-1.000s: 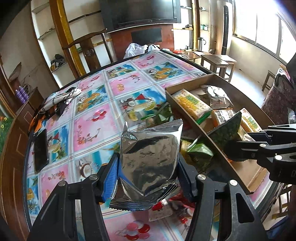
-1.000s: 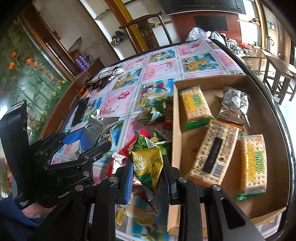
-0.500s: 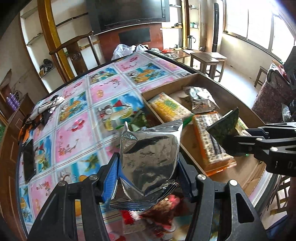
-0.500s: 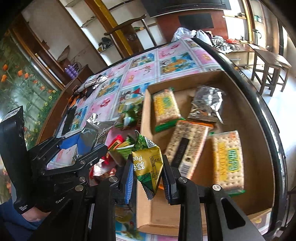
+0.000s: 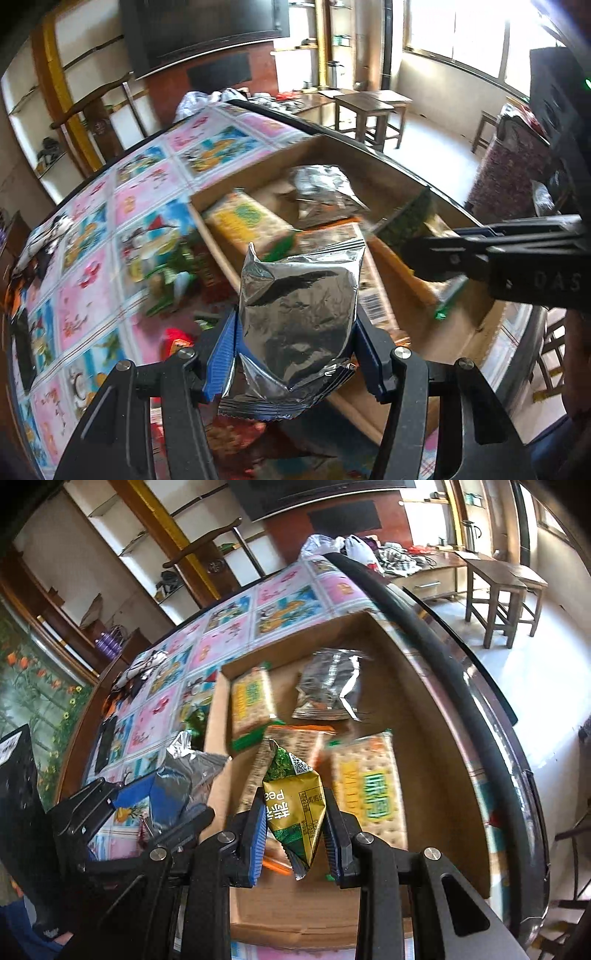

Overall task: Organize snacks
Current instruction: 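Carry the silver bag and pea snack bag over the cardboard box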

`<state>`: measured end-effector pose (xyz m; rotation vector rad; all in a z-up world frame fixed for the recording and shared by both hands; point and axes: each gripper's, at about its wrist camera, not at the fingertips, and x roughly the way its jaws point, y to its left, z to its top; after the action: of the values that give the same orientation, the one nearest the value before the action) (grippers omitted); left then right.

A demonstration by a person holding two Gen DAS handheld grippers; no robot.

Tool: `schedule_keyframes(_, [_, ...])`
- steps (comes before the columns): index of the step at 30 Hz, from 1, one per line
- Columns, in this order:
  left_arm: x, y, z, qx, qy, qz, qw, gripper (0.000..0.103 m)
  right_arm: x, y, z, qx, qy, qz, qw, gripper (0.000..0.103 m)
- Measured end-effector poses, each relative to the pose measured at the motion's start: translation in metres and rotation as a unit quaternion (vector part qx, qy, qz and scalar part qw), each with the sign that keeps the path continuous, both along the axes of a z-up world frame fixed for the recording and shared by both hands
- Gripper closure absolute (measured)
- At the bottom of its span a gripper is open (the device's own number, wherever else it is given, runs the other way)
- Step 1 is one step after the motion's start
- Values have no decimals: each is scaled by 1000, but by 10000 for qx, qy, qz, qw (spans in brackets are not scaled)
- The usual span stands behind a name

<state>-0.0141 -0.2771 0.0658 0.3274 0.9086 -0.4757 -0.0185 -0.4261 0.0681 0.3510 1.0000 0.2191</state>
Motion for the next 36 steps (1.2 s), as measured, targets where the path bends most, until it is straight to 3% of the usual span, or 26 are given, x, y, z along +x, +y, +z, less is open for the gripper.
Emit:
schedule_keyframes(11, [-12,-40,-18,93,207,-597,9980,45,-5,-29,-11,9,196,-282,9994,74])
schedule_keyframes(32, [-22,-57,-26,150,273,-907,9954,44,-19,-52,-20,-163,432,-785,9958,71])
schedule_keyframes(36, [-25,-56,-23,98,254,-938,9952,38,-21,-54,-18,-220,408,-898,9949,63])
